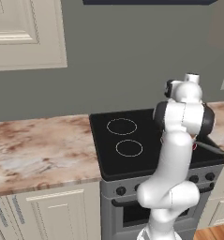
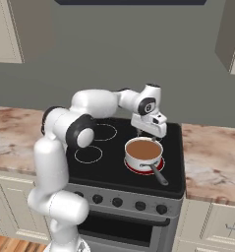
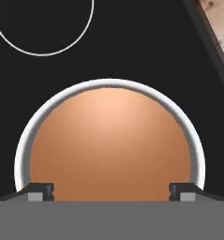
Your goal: Pick up the sugar cube(s) and place them in the saucepan with hot chocolate.
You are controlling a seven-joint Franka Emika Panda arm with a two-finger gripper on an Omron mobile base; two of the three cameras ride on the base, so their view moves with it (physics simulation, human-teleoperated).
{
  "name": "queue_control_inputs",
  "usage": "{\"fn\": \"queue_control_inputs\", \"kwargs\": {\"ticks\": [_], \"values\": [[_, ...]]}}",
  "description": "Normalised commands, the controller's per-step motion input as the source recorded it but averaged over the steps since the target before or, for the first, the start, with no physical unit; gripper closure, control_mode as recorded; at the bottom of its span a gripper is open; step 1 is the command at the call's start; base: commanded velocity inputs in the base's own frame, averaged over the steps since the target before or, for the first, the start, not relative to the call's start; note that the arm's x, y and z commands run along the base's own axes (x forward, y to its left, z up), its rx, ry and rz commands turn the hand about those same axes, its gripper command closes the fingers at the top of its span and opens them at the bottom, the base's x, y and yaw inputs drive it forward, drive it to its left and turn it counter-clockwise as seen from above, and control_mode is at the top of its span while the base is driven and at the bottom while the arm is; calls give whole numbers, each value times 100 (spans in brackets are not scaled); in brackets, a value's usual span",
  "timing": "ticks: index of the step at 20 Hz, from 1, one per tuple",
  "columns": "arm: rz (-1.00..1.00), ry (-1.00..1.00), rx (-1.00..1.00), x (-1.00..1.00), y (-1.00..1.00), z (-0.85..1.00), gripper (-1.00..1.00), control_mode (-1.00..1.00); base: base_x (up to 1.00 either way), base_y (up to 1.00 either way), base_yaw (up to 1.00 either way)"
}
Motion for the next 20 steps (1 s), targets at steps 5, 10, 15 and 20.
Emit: {"fn": "queue_control_inputs", "kwargs": {"ticks": [5,10,15,20], "values": [[0,0,-2,-42,54,0,-100,-100,0,0,0],[1,0,-8,-40,98,16,-100,-100,0,0,0],[3,0,-13,-52,98,41,-100,-100,0,0,0],[8,0,-19,-44,100,27,-100,-100,0,0,0]]}}
